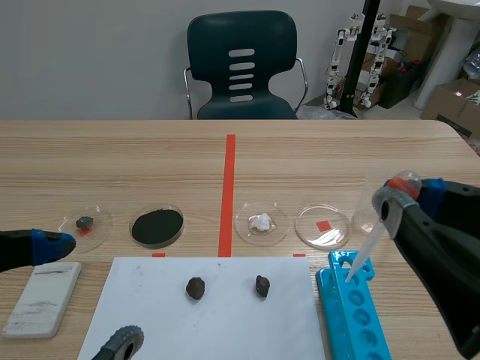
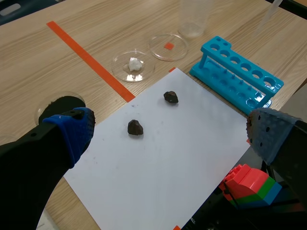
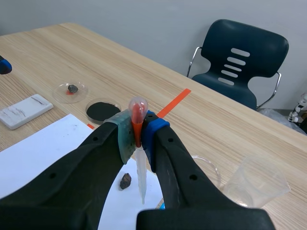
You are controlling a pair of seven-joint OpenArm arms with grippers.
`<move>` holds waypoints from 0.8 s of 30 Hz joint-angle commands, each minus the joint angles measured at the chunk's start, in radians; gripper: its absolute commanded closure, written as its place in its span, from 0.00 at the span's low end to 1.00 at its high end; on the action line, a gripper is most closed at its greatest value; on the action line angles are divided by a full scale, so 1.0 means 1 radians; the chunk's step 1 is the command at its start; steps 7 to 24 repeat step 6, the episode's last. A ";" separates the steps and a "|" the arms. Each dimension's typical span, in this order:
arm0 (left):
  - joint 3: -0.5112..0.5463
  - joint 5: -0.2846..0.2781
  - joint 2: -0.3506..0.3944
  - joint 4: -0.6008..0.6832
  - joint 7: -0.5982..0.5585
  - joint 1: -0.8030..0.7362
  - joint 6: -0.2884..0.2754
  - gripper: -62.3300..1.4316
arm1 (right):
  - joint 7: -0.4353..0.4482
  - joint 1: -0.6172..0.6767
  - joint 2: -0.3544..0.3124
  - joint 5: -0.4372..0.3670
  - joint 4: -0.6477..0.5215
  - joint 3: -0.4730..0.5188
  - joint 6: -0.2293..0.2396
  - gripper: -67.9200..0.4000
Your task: Squeeze the dropper onto the mineral
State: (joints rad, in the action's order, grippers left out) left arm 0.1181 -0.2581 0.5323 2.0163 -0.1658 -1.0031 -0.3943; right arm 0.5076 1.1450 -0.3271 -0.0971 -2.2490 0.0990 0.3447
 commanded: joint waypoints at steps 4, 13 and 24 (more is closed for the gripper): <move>-0.006 -0.010 -0.005 0.011 -0.015 -0.007 0.000 0.00 | 0.012 -0.014 -0.002 -0.014 -0.003 0.000 -0.004 0.98; -0.006 -0.010 -0.005 0.011 -0.015 -0.007 0.000 0.00 | 0.011 -0.026 -0.002 -0.014 -0.003 0.000 -0.004 0.98; -0.006 -0.010 -0.005 0.011 -0.015 -0.007 0.000 0.00 | 0.011 -0.026 -0.002 -0.014 -0.003 0.000 -0.004 0.98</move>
